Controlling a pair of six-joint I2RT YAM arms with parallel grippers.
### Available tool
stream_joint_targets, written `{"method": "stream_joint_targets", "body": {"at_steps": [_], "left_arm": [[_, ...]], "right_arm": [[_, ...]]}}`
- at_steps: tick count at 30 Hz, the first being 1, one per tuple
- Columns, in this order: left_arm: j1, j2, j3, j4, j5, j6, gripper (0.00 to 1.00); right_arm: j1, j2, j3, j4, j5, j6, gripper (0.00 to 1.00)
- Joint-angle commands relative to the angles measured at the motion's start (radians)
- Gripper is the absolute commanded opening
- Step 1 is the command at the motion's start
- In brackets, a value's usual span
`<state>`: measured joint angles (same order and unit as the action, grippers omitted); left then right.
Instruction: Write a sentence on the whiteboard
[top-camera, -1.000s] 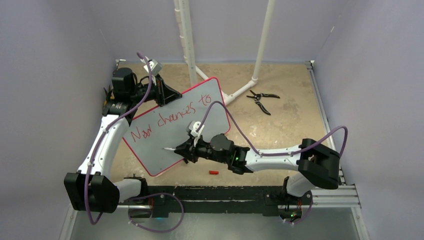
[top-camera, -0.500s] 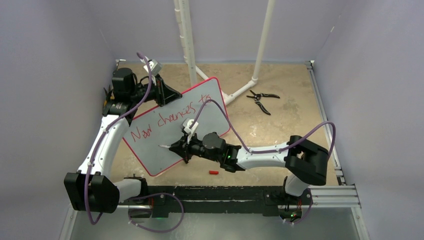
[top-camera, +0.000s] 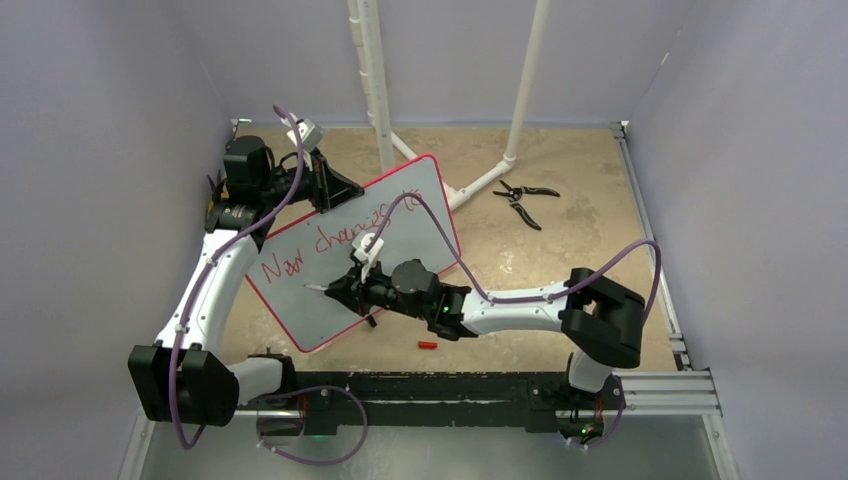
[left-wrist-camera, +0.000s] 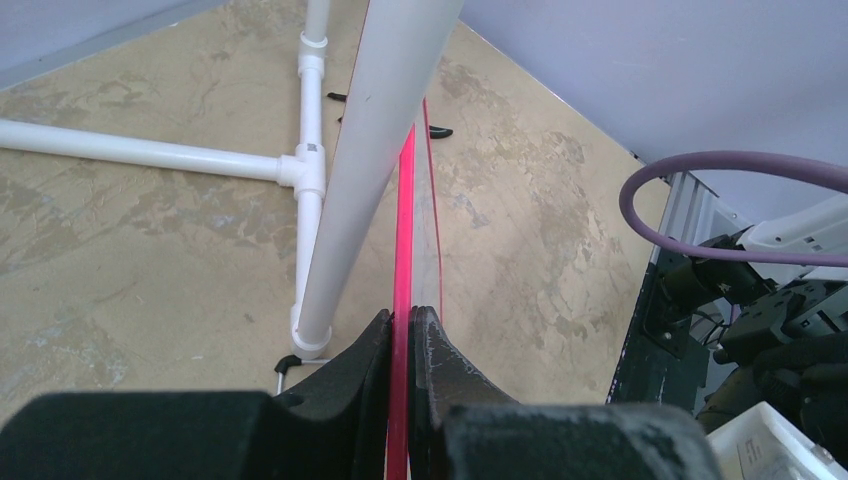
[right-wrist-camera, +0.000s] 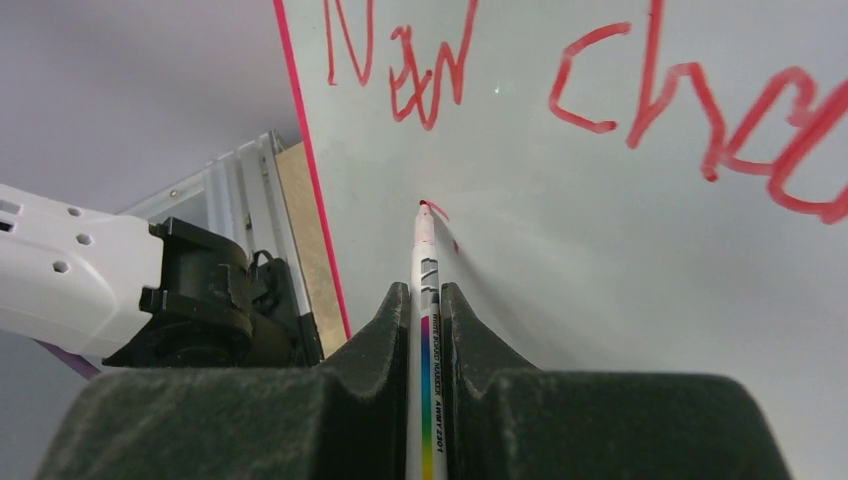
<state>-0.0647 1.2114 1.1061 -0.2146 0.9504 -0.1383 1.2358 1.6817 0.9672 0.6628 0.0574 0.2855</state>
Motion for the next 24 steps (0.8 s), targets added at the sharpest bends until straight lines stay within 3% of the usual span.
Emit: {"method": "stream_joint_targets", "body": {"at_steps": [1, 8, 24], "left_arm": [[0.028, 0.005, -0.015, 0.035, -0.078, 0.023, 0.00], [0.028, 0.005, -0.015, 0.037, -0.076, 0.023, 0.00], [0.027, 0.008, -0.015, 0.038, -0.076, 0.022, 0.00]], "right_arm": [[0.001, 0.026, 0.041, -0.013, -0.024, -0.039, 0.00], [0.004, 0.030, 0.006, -0.057, -0.037, -0.032, 0.00], [0.002, -0.055, 0.005, -0.070, 0.115, -0.007, 0.00]]}}
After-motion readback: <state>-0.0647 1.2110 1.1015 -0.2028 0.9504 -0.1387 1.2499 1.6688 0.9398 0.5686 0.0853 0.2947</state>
